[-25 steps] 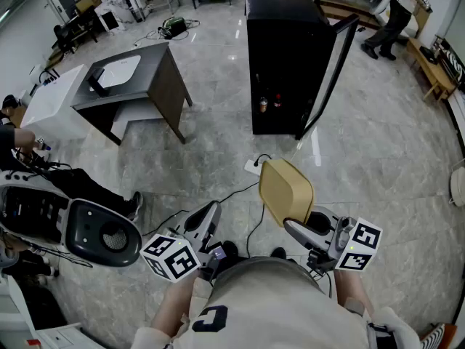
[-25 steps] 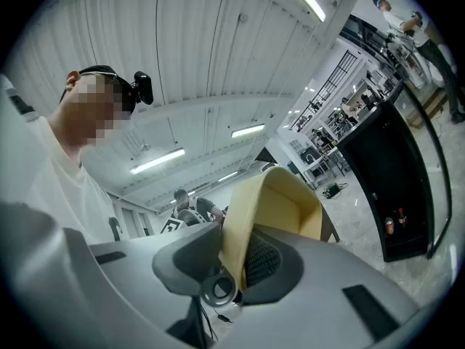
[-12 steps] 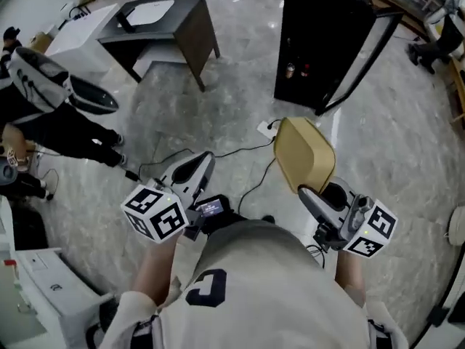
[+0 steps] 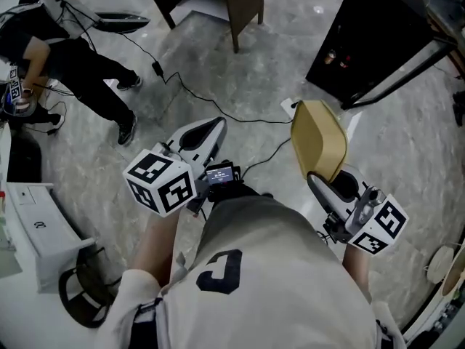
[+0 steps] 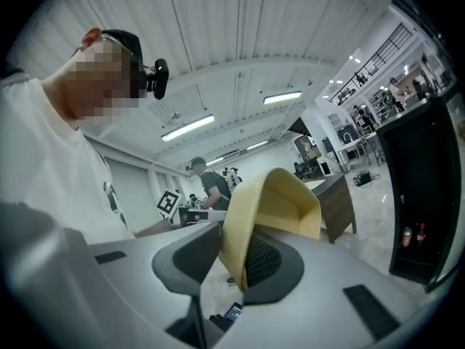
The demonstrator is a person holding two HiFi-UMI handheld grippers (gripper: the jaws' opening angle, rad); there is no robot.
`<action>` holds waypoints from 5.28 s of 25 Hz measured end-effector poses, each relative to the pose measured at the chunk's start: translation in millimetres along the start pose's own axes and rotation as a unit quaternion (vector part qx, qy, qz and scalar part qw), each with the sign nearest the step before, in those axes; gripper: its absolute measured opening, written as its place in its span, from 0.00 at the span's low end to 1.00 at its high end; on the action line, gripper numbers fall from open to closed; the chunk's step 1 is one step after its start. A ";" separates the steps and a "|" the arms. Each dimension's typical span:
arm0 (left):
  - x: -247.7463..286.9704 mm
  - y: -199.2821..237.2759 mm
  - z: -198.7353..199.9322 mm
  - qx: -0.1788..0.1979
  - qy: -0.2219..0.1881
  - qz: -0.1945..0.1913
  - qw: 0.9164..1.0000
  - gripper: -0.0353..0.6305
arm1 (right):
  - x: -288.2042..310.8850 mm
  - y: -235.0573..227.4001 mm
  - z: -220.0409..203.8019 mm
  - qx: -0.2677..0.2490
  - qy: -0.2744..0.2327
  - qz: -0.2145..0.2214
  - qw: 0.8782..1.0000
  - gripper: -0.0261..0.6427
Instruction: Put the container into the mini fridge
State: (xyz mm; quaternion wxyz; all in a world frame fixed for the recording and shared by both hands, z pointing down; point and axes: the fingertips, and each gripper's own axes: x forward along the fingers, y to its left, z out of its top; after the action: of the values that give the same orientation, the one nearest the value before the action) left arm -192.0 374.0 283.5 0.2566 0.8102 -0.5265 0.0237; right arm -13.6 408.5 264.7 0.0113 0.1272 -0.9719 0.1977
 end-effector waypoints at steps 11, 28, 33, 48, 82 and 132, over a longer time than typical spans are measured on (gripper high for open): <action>8.1 -11.2 -4.7 0.033 0.028 0.006 0.999 0.13 | 5.0 -7.9 -10.4 -0.014 0.012 -0.003 1.000 0.19; 128.1 17.3 23.0 0.011 0.075 -0.154 0.985 0.13 | 23.6 -106.1 -8.3 0.003 0.035 -0.145 0.989 0.19; 158.1 67.1 66.4 0.021 0.067 -0.158 0.985 0.13 | 72.4 -143.9 15.7 0.003 0.055 -0.172 0.984 0.19; 233.0 160.3 150.0 -0.005 0.008 -0.203 0.979 0.13 | 183.6 -222.4 61.4 -0.171 0.208 -0.216 0.938 0.19; 417.5 -54.7 87.5 0.121 0.079 -0.128 0.981 0.13 | -18.4 -414.8 35.8 -0.251 0.319 -0.107 0.908 0.19; 652.2 42.8 90.4 -0.017 0.141 -0.032 0.989 0.13 | 53.8 -882.5 -104.0 -0.356 0.558 -0.062 0.747 0.19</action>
State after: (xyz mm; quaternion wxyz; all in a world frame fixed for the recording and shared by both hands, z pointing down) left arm 40.0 -227.7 423.1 0.3426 0.8109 -0.4588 0.1207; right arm 153.6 -349.3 700.9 0.6082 0.0412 -0.7824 -0.1277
